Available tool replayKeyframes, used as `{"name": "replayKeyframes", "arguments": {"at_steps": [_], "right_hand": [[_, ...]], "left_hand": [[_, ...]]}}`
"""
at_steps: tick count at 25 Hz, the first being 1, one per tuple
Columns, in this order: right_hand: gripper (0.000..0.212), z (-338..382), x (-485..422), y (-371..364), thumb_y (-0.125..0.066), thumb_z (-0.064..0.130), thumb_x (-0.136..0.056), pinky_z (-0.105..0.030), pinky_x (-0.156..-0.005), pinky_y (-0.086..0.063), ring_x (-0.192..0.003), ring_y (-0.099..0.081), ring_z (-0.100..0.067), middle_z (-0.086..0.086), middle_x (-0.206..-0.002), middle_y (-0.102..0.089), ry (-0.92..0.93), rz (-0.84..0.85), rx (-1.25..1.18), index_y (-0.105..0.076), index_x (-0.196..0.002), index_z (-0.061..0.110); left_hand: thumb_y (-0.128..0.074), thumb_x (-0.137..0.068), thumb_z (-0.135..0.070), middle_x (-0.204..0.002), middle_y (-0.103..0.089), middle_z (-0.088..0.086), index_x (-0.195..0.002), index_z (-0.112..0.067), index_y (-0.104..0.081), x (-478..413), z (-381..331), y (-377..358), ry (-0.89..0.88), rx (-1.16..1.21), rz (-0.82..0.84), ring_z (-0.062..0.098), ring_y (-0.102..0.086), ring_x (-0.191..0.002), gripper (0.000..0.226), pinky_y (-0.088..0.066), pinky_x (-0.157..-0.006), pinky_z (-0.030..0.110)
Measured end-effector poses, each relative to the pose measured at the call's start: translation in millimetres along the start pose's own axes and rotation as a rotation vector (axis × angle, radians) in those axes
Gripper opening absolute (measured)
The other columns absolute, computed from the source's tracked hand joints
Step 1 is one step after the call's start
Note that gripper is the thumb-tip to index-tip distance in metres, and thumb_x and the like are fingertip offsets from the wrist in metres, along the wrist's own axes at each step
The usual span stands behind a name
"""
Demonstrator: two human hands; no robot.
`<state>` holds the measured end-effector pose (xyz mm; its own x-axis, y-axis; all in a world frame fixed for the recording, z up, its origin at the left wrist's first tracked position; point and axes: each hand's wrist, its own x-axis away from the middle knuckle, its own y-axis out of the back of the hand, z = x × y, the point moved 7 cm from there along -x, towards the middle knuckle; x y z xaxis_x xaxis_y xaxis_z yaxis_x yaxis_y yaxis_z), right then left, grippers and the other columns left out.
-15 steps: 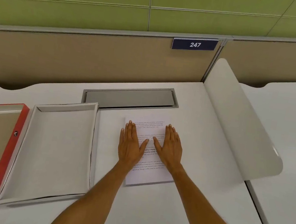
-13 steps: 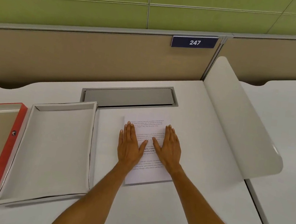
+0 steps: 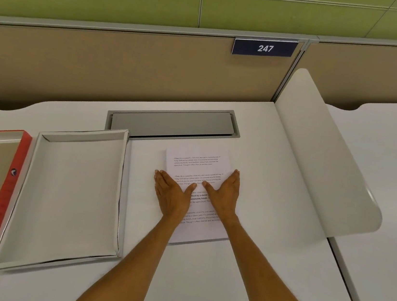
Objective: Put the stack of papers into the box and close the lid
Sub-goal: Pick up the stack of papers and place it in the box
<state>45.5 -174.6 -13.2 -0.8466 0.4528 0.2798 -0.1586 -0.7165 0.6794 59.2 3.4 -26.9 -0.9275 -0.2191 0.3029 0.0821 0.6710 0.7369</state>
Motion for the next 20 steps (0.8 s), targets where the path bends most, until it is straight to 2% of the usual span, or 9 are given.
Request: {"name": "replayKeyframes", "arguments": {"at_steps": [2,4,7,12,16,20], "right_hand": [[0.120,-1.6,-3.1,0.0,-0.075,0.051,-0.078,-0.041,-0.124,-0.015,-0.153,-0.010,-0.032,-0.018,-0.164,-0.007,-0.081,-0.006,0.034,0.001,-0.155,-0.003],[0.124,-3.2,-3.7,3.5,-0.078,0.056,-0.071,-0.046,-0.118,-0.027,-0.147,-0.023,-0.037,-0.022,-0.159,-0.021,-0.170,-0.047,0.136,-0.008,-0.153,-0.005],[0.119,-3.5,-3.7,10.6,-0.079,0.064,-0.063,-0.047,-0.104,-0.042,-0.133,-0.040,-0.036,-0.021,-0.144,-0.038,-0.268,-0.096,0.254,-0.026,-0.145,-0.004],[0.102,-6.5,-12.4,9.8,-0.080,0.062,-0.064,-0.051,-0.106,-0.039,-0.134,-0.040,-0.036,-0.019,-0.141,-0.041,-0.337,0.012,0.259,-0.038,-0.136,0.003],[0.100,-5.7,-18.8,13.2,-0.082,0.061,-0.062,-0.050,-0.106,-0.040,-0.135,-0.041,-0.035,-0.017,-0.143,-0.043,-0.357,0.068,0.286,-0.041,-0.136,0.008],[0.097,-8.0,-23.7,17.1,-0.083,0.062,-0.060,-0.048,-0.106,-0.043,-0.131,-0.046,-0.033,-0.015,-0.139,-0.048,-0.382,0.102,0.306,-0.045,-0.133,0.010]], "left_hand": [[-0.066,-0.081,-0.059,-0.166,-0.002,0.019,-0.155,0.001,0.003,1.8,2.0,2.8,0.090,-0.028,-0.026,0.034,-0.007,-0.154,0.118,-0.014,-0.125,0.045],[-0.071,-0.077,-0.059,-0.160,-0.019,0.023,-0.153,0.004,-0.008,4.1,0.0,8.5,0.174,-0.098,-0.065,0.036,-0.023,-0.147,0.117,-0.027,-0.117,0.047],[-0.080,-0.070,-0.055,-0.142,-0.039,0.020,-0.139,0.000,-0.031,2.4,-4.0,15.3,0.312,-0.104,-0.057,0.034,-0.042,-0.130,0.102,-0.040,-0.102,0.047],[-0.087,-0.065,-0.043,-0.135,-0.041,0.017,-0.131,-0.004,-0.036,-2.2,-9.3,13.3,0.473,0.029,0.077,0.032,-0.044,-0.124,0.092,-0.046,-0.097,0.048],[-0.086,-0.066,-0.045,-0.135,-0.046,0.016,-0.132,-0.004,-0.038,-9.1,-12.0,18.2,0.464,-0.073,0.152,0.031,-0.047,-0.123,0.092,-0.045,-0.098,0.041],[-0.085,-0.066,-0.050,-0.133,-0.051,0.016,-0.131,-0.005,-0.042,-12.5,-8.3,22.4,0.451,-0.072,0.180,0.030,-0.052,-0.122,0.090,-0.045,-0.097,0.039]]}}
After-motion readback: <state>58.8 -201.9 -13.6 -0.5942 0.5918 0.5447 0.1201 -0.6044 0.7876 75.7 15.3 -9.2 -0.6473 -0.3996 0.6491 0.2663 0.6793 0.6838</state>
